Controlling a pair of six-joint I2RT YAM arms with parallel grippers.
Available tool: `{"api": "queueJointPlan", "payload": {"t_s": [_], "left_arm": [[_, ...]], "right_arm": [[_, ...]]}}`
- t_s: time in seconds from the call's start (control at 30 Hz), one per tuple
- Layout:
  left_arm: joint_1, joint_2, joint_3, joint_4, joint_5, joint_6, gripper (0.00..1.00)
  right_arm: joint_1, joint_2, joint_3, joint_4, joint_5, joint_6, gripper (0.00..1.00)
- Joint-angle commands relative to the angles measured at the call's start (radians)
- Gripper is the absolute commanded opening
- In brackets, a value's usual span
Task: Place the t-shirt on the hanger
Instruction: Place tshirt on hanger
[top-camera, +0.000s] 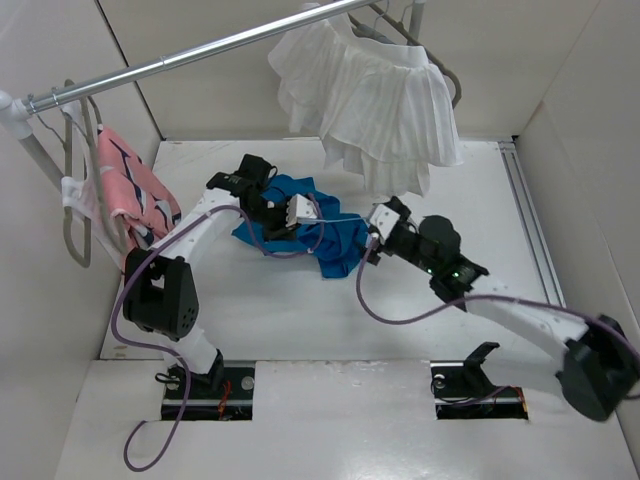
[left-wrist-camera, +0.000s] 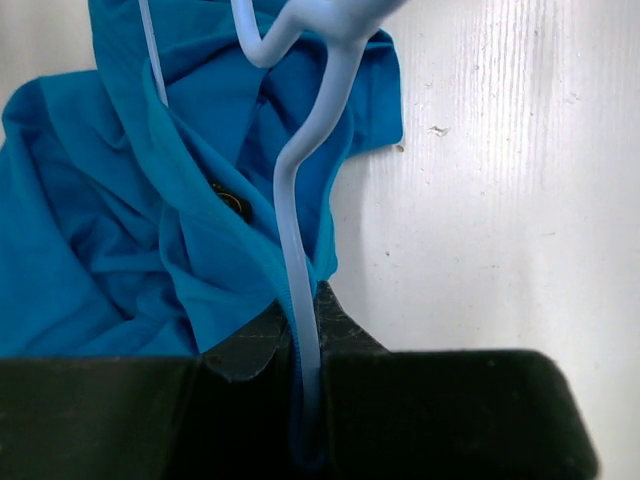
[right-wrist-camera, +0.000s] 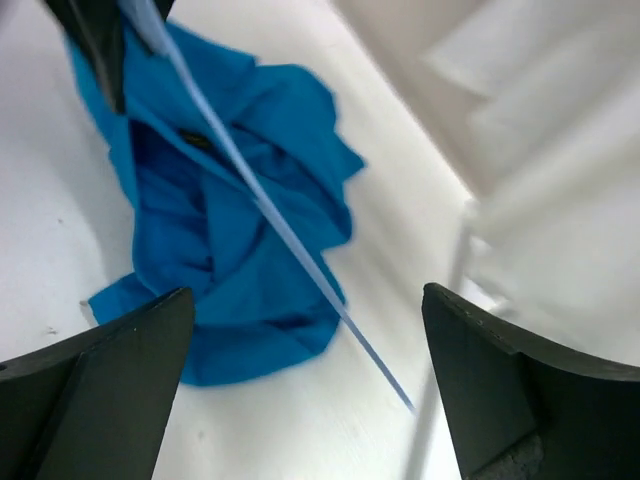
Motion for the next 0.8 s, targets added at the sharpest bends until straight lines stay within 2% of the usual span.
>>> {"api": "queueJointPlan", "payload": {"t_s": [0.0,0.03,0.13,0.23,0.4,0.53,0.63,0.7,0.77], "left_arm": [[0.005,-0.065,-0.025,0.027,0.002,-0.077,0.0],[0.005,-0.065,-0.034,0.027,0.002,-0.092,0.0],[0.005,-0.074,-0.034,0.037,0.002,-0.127,0.0],[-0.007,-0.097,-0.034,0.046,0.002,-0.16,0.0],[-0.007,-0.132,-0.054,0.069,0.013,-0.213,0.0],[-0.007,-0.18,-0.089,0.09,0.013,-0.232,0.0],[-0.007,-0.197,-0.108,0.101,0.013,-0.259,0.0],[-0.007,-0.22,-0.108,0.115,0.001,-0.282,0.0],[-0.007,-0.22,-0.117,0.124,-0.012,-0.293,0.0]], "right_arm": [[0.066,-0.22,-0.014,-0.169,0.257,0.07,1.0],[0.079,-0.265,-0.03,-0.243,0.342,0.083,1.0],[0.135,-0.417,-0.068,-0.331,0.472,0.139,1.0],[0.21,-0.469,-0.086,-0.414,0.529,0.138,1.0],[0.357,-0.316,-0.048,-0.611,0.704,0.158,1.0],[0.394,-0.16,0.018,-0.641,0.761,0.196,1.0],[0.394,-0.078,0.074,-0.587,0.81,0.224,1.0],[0.394,-0.032,0.104,-0.517,0.759,0.199,1.0],[0.394,-0.018,0.104,-0.411,0.71,0.261,0.96]]}}
